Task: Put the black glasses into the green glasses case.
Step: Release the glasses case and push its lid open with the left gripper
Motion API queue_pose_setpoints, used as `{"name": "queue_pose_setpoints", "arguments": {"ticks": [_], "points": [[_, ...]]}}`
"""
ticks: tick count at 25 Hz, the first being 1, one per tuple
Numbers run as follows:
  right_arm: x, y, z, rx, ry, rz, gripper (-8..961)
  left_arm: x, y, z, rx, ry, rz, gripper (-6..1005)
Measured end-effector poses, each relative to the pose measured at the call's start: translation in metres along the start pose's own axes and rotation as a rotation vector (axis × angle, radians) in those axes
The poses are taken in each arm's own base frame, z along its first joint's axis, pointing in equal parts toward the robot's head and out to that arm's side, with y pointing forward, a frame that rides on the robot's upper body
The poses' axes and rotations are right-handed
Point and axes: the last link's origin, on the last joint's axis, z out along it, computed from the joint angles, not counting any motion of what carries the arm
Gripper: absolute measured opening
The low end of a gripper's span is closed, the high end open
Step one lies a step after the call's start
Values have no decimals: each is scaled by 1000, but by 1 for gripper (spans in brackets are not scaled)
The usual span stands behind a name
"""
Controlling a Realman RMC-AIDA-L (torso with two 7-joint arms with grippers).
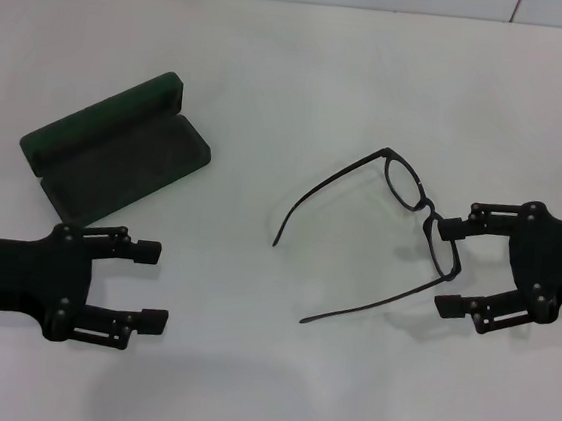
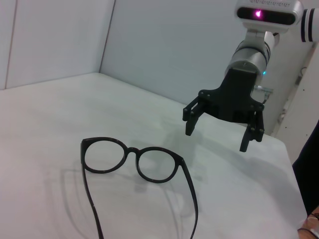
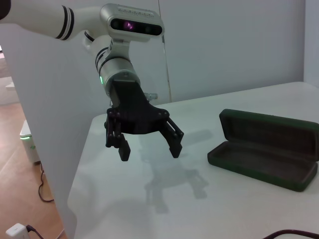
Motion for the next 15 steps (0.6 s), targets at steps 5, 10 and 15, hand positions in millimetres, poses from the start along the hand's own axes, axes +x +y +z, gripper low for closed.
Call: {"name": "queue_pose_setpoints", "arguments": {"ticks": [5,10,15], "points": [[0,0,0,0,0,-1,883,0,0,1,1,2,0,871],[0,0,0,-1,0,-1,883,0,0,1,0,3,0,867],[0,0,0,-2,0,-1,883,1,0,2,0,6,-9,864]]}}
